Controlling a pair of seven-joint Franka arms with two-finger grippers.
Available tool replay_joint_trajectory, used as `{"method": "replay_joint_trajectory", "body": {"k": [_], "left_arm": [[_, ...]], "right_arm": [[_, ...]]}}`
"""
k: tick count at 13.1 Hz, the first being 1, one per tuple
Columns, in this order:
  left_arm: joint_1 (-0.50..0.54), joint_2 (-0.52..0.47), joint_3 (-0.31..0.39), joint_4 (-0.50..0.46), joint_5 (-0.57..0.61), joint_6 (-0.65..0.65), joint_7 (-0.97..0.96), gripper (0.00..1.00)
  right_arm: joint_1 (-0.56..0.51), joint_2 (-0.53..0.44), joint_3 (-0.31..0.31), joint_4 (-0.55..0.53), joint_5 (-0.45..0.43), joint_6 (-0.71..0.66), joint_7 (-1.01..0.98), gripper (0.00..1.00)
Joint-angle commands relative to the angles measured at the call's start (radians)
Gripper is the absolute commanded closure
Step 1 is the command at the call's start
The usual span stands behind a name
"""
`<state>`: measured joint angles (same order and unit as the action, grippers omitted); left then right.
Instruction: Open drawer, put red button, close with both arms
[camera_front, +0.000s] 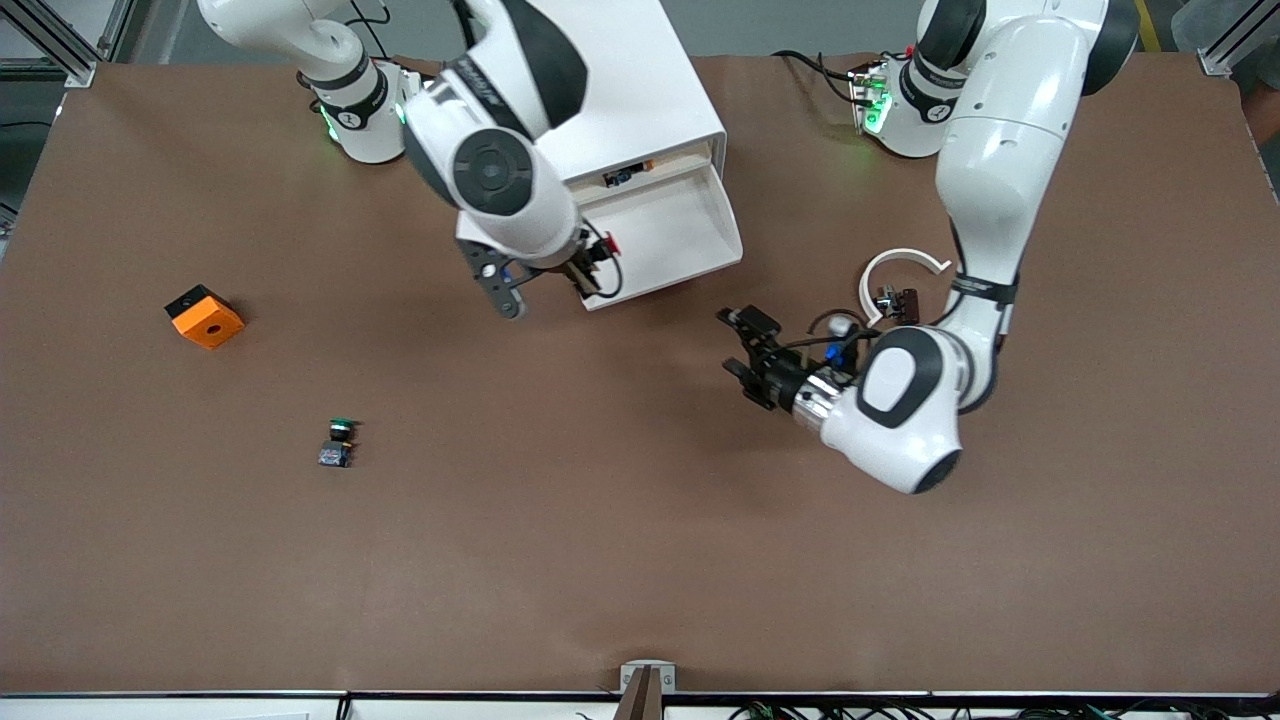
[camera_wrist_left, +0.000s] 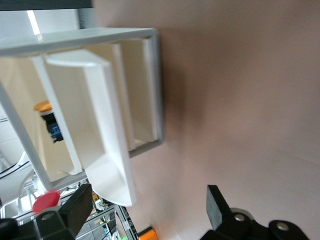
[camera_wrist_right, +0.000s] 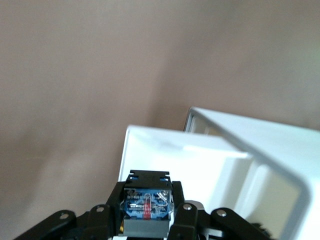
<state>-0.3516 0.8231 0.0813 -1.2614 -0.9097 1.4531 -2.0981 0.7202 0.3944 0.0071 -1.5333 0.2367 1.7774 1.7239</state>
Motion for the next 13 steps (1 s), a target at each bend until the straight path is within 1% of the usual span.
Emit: {"method": "replay_joint_trajectory", "body": {"k": [1, 3, 5, 6, 7, 9, 11, 13], "left_arm": [[0.000, -0.059, 0.101, 0.017, -0.001, -0.014, 0.290, 0.00], [0.008, -0.088, 0.175, 0.017, 0.000, -0.014, 0.425, 0.00], [0.010, -0.123, 0.244, 0.019, 0.021, -0.014, 0.534, 0.00], [0.016, -0.146, 0.258, 0.019, 0.055, -0.014, 0.590, 0.00], [0.017, -0.163, 0.265, 0.019, 0.116, -0.014, 0.663, 0.00], [0.016, -0.197, 0.302, 0.019, 0.199, -0.013, 0.807, 0.00], [0.017, -0.219, 0.313, 0.019, 0.285, -0.013, 0.950, 0.00], [0.013, -0.246, 0.324, 0.019, 0.352, -0.010, 0.981, 0.00]], "right_arm": [[0.057, 0.047, -0.010, 0.033, 0.015, 0.030, 0.110, 0.69], [0.102, 0.066, -0.012, 0.032, 0.013, 0.031, 0.134, 0.67], [0.131, 0.093, -0.012, 0.031, 0.013, 0.033, 0.163, 0.67], [0.139, 0.102, -0.010, 0.031, 0.018, 0.034, 0.163, 0.65], [0.146, 0.113, -0.010, 0.031, 0.023, 0.036, 0.163, 0.63], [0.163, 0.126, -0.010, 0.031, 0.021, 0.050, 0.163, 0.63], [0.165, 0.136, -0.010, 0.031, 0.020, 0.065, 0.163, 0.60], [0.165, 0.144, -0.010, 0.031, 0.021, 0.083, 0.164, 0.59]]}}
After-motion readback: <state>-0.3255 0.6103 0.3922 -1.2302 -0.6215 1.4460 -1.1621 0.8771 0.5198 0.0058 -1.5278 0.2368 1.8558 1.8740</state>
